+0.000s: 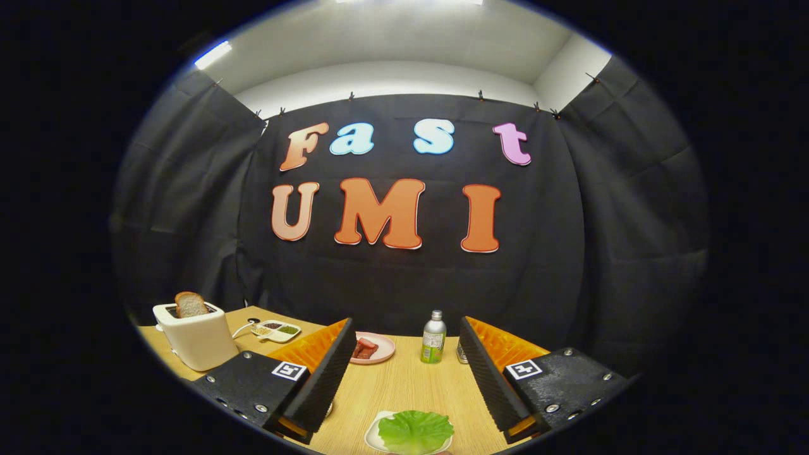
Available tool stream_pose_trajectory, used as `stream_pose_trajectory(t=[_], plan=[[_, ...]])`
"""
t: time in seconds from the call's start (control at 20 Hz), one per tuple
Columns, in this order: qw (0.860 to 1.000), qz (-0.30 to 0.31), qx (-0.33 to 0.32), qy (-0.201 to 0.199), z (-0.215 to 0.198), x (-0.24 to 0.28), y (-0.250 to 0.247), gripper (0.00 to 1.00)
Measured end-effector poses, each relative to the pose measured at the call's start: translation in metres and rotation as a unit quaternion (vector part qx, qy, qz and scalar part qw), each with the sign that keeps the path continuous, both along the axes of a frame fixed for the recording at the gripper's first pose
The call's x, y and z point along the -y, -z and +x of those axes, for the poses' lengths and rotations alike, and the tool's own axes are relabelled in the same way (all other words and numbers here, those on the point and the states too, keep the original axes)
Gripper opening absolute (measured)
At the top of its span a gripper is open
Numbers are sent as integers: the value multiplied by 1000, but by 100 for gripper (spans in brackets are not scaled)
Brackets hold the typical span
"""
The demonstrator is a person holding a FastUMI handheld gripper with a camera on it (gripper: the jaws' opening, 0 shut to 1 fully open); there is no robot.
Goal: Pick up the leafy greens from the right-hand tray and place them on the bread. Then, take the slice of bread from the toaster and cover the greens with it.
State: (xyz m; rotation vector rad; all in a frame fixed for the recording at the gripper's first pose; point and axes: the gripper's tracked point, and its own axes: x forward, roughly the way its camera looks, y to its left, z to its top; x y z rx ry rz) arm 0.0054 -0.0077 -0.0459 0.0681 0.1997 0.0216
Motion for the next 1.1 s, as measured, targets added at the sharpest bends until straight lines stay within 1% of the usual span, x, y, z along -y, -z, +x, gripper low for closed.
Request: stream_pose_trajectory(t=[0.3,0.5,0.6,0.7,0.8,0.9,1.0,1.1], plan=[[997,-18,-74,-29,4,-9,38,99],[987,-20,-156,-26,2,-9,81,98],[979,-29,-198,-31,-1,-8,103,98],[972,-40,-231,-27,-1,-2,118,98],[962,-37,-268,-29,-5,-1,136,97],[950,-24,-309,-41,-12,-8,157,97],[934,-12,-354,-50,-19,-11,179,97],[919,10,-391,-50,-24,-16,197,96]])
